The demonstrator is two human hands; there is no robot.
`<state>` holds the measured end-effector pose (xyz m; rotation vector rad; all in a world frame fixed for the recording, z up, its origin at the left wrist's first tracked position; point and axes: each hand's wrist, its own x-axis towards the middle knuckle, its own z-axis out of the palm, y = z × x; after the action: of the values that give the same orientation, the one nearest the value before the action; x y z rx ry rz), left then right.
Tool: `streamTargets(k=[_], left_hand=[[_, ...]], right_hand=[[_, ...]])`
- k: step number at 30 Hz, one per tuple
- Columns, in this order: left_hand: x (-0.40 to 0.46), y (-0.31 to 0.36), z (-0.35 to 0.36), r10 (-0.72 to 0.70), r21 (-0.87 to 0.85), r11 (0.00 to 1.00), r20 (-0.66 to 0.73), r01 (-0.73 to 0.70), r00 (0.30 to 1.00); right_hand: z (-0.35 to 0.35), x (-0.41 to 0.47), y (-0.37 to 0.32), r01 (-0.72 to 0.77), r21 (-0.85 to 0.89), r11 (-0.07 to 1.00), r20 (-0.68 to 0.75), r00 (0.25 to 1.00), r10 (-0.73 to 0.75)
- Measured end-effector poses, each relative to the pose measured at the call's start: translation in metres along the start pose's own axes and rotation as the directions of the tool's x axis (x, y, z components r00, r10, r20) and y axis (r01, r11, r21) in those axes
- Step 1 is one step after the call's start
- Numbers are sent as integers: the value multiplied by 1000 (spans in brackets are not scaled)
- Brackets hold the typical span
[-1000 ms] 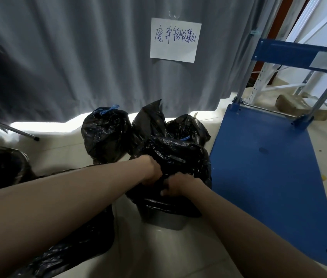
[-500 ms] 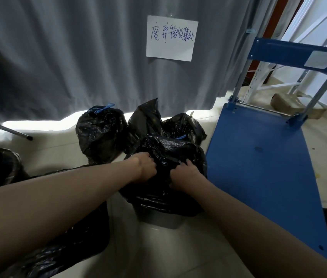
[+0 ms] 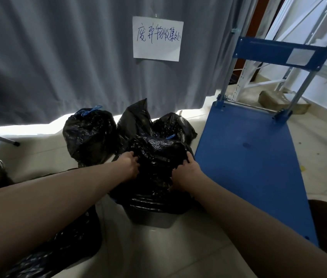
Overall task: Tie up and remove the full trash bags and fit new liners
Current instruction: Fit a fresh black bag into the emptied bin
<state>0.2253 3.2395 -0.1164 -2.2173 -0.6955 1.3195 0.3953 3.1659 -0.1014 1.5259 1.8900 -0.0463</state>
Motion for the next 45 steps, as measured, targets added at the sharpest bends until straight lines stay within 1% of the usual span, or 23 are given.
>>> streamTargets(k=[3,5,7,9,11,14,17,20,21,23,25,27,30,31,33,34,36,37,38,39,40,43,45], left_hand=[[3,-7,17,-81,27,996,26,80,996],[1,-5,9,-100,60,993,-23,101,995],[-2,0,-10,-83,31,995,-198,91,977],[0,7,-27,-73,-53,997,-404,56,912],[7,11,-35,-90,-131,991,-472,31,877],[21,15,-43,-119,-208,977,-338,49,934],[31,19,-50,-107,-176,981,-160,79,981],[40,24,-43,-174,-85,981,42,177,984],[41,26,-41,-186,-69,979,73,191,980],[36,28,-39,-202,-218,951,96,219,975],[17,26,-45,-160,-309,935,65,172,985],[0,19,-52,-41,-379,923,53,59,998],[-18,15,-47,37,-482,876,7,-29,999],[-19,15,-40,44,-474,880,22,-28,999],[-22,18,-25,-1,-472,880,109,52,994],[-26,17,-19,16,-425,904,168,58,986],[-30,13,-17,36,-367,930,82,-3,996],[-37,11,-23,61,-301,953,92,-30,994],[-41,13,-25,-11,-372,927,91,45,996],[-43,17,-30,-81,-542,831,109,128,991],[-43,16,-34,-120,-583,801,58,132,991],[-56,1,-39,-106,-471,882,-134,30,985],[-60,-5,-32,-117,-431,902,-206,17,972]], right_hand=[[3,1,3,-8,-10,1000,-39,999,8],[4,2,5,-15,21,1000,-89,996,17],[3,1,5,-12,55,998,-127,992,19],[1,1,1,-20,86,996,-143,989,32],[1,0,-4,-42,115,992,-153,987,59],[2,-4,-6,-56,142,988,-172,982,81],[9,-9,-4,-29,138,990,-204,977,57],[17,-11,0,-6,142,990,-226,973,38],[19,-11,2,3,157,988,-235,971,35],[18,-14,5,26,200,980,-287,957,33],[14,-19,6,34,235,972,-390,919,62],[9,-26,5,14,259,966,-474,873,115],[5,-35,-1,-44,262,964,-500,848,175],[5,-37,-2,-63,268,961,-482,855,191],[5,-40,-6,-86,272,959,-427,882,200],[5,-41,-7,-89,267,960,-402,895,194],[4,-43,-10,-70,291,954,-370,911,180],[2,-45,-11,-56,320,946,-368,913,179],[-1,-47,-11,-44,350,936,-376,908,184],[-3,-50,-11,-37,371,928,-392,900,193],[-6,-52,-9,-38,385,922,-409,889,208],[-7,-62,-7,-64,431,900,-444,853,274],[-4,-68,-9,-95,471,877,-440,837,327]])
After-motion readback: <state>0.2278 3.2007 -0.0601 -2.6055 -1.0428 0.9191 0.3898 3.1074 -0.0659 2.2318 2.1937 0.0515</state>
